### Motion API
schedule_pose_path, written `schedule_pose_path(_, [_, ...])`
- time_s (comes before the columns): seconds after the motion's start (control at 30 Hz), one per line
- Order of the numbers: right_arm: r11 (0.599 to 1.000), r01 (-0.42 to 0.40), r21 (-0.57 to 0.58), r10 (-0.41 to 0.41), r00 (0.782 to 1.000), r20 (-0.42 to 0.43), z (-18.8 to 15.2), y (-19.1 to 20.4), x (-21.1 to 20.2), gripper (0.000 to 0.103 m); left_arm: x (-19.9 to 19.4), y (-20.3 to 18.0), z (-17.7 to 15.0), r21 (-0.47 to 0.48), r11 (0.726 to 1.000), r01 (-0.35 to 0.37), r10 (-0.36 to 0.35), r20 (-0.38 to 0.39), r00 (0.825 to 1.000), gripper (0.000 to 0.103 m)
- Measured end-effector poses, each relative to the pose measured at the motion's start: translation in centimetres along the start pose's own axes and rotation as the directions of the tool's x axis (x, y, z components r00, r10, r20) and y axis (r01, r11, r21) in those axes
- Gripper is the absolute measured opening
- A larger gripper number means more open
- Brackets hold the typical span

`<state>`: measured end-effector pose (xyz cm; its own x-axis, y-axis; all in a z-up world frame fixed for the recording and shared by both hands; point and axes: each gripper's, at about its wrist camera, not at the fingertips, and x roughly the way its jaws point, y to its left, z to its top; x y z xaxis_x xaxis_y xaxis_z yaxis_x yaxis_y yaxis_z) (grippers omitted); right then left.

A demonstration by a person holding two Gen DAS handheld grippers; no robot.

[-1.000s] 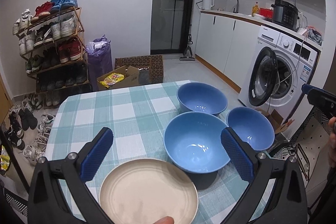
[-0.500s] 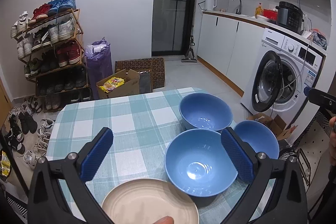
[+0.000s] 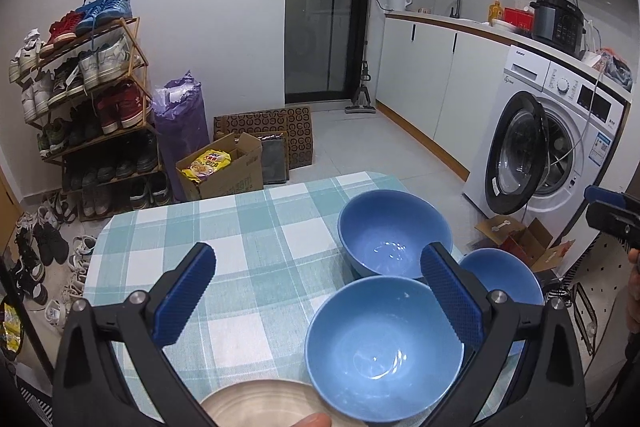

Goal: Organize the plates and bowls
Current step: 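Move both grippers forward to the rim of the nearest blue bowl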

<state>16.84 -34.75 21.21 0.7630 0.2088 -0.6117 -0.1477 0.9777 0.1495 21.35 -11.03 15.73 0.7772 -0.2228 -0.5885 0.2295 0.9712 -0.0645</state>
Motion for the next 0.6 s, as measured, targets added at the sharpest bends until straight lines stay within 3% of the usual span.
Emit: schedule_pose_path(0.6, [0.999, 0.030, 0.020, -0.029, 0.997, -0.068, 1.1, -1.6, 5.5, 0.102, 4.9, -0.2, 2.0, -0.002, 1.000, -0.009, 0.008, -0.062, 0.998, 0.103])
